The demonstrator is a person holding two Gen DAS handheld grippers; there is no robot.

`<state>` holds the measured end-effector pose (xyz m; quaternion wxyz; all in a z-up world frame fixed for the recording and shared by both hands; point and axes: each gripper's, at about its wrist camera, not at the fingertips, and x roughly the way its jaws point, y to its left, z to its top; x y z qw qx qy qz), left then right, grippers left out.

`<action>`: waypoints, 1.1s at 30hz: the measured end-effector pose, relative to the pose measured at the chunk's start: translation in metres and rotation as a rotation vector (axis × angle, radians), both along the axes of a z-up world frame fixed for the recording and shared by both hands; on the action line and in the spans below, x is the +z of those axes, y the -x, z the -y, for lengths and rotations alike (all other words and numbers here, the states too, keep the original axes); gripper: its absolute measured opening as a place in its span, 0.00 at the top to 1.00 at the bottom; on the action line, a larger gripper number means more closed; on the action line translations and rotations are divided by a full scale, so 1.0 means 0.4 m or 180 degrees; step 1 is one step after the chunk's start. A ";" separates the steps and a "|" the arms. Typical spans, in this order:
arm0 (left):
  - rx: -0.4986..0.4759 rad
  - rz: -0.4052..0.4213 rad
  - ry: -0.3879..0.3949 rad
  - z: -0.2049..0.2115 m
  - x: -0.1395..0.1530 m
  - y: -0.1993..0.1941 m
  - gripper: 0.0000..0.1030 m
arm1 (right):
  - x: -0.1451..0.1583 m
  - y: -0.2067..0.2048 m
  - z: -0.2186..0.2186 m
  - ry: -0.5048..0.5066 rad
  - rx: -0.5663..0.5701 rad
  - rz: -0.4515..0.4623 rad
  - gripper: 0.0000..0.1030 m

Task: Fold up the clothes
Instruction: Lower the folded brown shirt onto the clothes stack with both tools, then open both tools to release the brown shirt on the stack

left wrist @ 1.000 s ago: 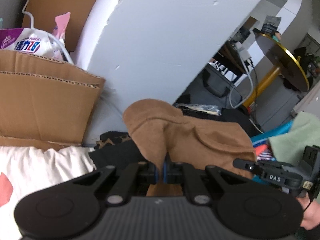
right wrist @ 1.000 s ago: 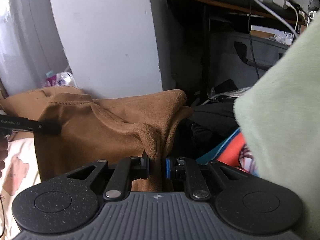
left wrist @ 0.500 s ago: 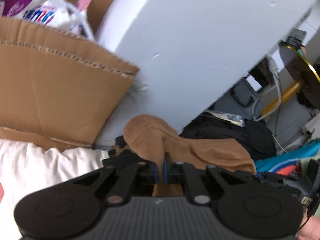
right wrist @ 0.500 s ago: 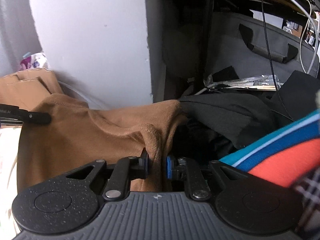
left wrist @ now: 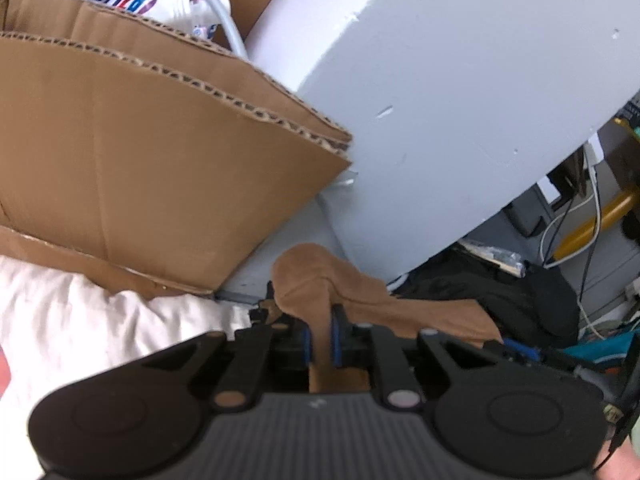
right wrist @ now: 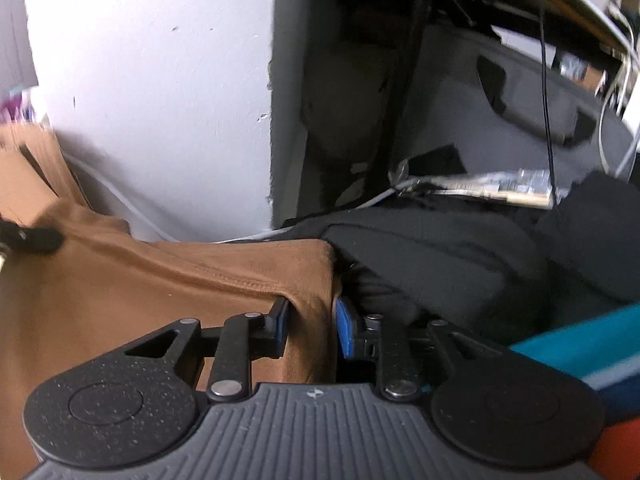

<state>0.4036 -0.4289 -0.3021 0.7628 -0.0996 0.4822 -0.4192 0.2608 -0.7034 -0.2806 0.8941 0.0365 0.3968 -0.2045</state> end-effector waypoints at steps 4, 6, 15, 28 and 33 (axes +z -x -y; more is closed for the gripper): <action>-0.0096 0.0094 0.0008 0.000 0.032 0.011 0.76 | 0.040 0.005 -0.002 0.0209 -0.0116 0.0077 0.66; -0.0123 0.0134 0.0011 -0.005 0.049 0.016 0.73 | 0.062 0.016 -0.001 0.0160 -0.0097 0.0150 0.65; -0.0262 0.0614 -0.0003 -0.047 0.135 0.079 0.73 | 0.044 0.062 -0.063 -0.0001 0.0340 0.0269 0.75; -0.0570 0.0497 -0.0225 0.020 0.043 0.134 0.76 | -0.082 0.004 -0.008 -0.0143 0.0107 0.0107 0.78; -0.0519 0.0562 -0.0360 0.034 0.017 0.118 0.77 | -0.094 -0.020 -0.002 -0.0061 0.0078 0.0070 0.80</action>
